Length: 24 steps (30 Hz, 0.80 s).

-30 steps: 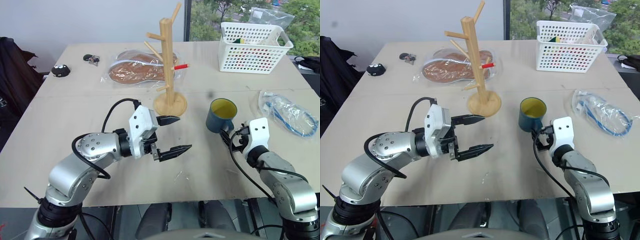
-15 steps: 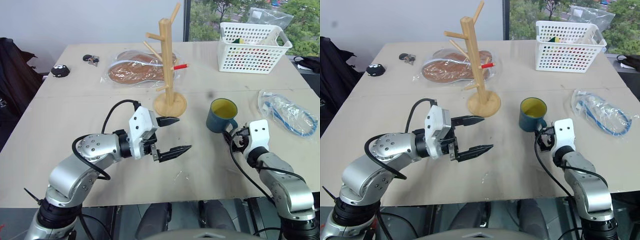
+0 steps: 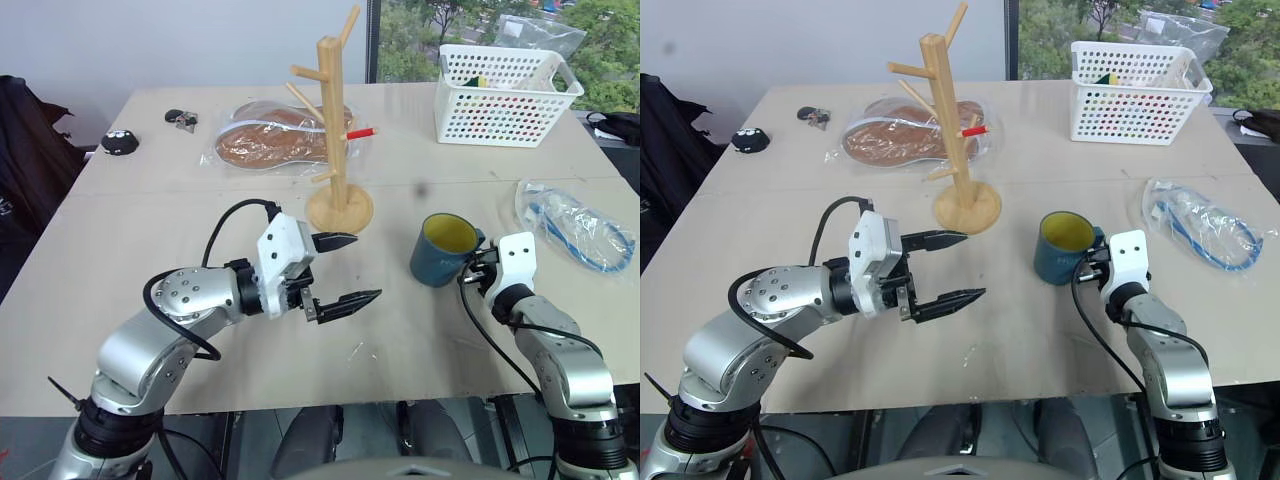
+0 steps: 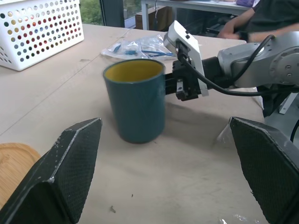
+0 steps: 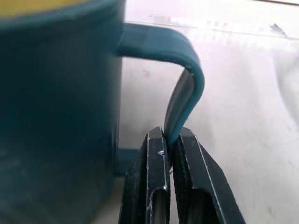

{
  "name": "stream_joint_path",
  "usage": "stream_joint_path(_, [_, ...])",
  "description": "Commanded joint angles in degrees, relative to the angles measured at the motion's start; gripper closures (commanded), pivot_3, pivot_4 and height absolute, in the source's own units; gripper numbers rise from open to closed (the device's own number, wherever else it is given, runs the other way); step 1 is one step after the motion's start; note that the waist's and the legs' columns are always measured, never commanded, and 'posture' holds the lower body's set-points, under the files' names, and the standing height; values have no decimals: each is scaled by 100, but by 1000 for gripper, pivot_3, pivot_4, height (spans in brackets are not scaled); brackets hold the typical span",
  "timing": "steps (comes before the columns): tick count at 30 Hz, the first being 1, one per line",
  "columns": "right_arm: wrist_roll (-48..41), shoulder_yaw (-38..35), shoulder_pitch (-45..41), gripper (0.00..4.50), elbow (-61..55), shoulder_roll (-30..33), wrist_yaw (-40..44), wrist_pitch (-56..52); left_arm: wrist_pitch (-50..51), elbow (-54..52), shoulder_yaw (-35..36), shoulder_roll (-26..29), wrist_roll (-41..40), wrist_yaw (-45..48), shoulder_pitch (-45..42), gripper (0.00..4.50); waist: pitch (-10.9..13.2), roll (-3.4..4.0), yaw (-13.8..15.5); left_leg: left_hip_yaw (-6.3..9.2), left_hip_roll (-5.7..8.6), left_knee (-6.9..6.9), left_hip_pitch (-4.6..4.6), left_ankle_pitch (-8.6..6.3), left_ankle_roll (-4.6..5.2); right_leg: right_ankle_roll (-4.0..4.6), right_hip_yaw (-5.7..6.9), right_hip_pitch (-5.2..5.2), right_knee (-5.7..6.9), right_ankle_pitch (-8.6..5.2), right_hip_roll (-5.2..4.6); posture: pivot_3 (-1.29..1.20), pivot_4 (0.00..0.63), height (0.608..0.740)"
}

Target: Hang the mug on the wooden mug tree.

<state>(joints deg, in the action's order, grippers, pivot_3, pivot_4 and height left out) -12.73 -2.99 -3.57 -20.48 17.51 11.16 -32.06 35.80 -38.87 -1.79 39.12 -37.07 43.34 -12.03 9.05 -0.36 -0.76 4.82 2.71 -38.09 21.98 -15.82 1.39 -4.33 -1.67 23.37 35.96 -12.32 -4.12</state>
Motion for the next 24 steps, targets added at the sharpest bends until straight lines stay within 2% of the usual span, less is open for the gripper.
stream_joint_path(1, [32,-26,-157,4443,-63,27,111,216,-155,-68,132,-3,47,-26,1,0,0,0,-1,-1,0,0,0,0,0,0,0,0,0,0,0,0,150,740])
stream_joint_path(6, [-3,-8,-450,4443,-122,308,554,228,-128,-105,167,-39,35,-106,24,0,0,0,-3,-2,0,-1,0,0,0,0,-1,0,0,0,0,0,150,740])
stream_joint_path(10, [-218,23,-1084,4443,-69,716,1210,147,-142,-185,314,-209,-46,-358,112,0,1,2,-11,-2,-1,-1,0,0,0,0,-2,0,0,0,0,0,150,740])
stream_joint_path(15, [-246,419,-2233,4443,421,1388,2505,624,-511,-73,746,-877,131,-1150,199,0,4,3,-13,-3,-2,-5,-1,0,1,0,0,-1,0,1,0,0,150,740])
stream_joint_path(20, [61,773,-3571,4443,1784,2014,3960,1976,-865,-295,968,-1622,248,-1942,267,0,6,-2,3,1,2,-6,5,0,1,0,4,-1,-6,2,-7,0,150,740])
stream_joint_path(24, [285,980,-4671,4443,3209,2100,4772,2974,-1117,-388,936,-1927,410,-2282,240,0,9,-4,-1,0,2,-10,7,0,0,0,3,1,-6,2,-9,0,150,740])
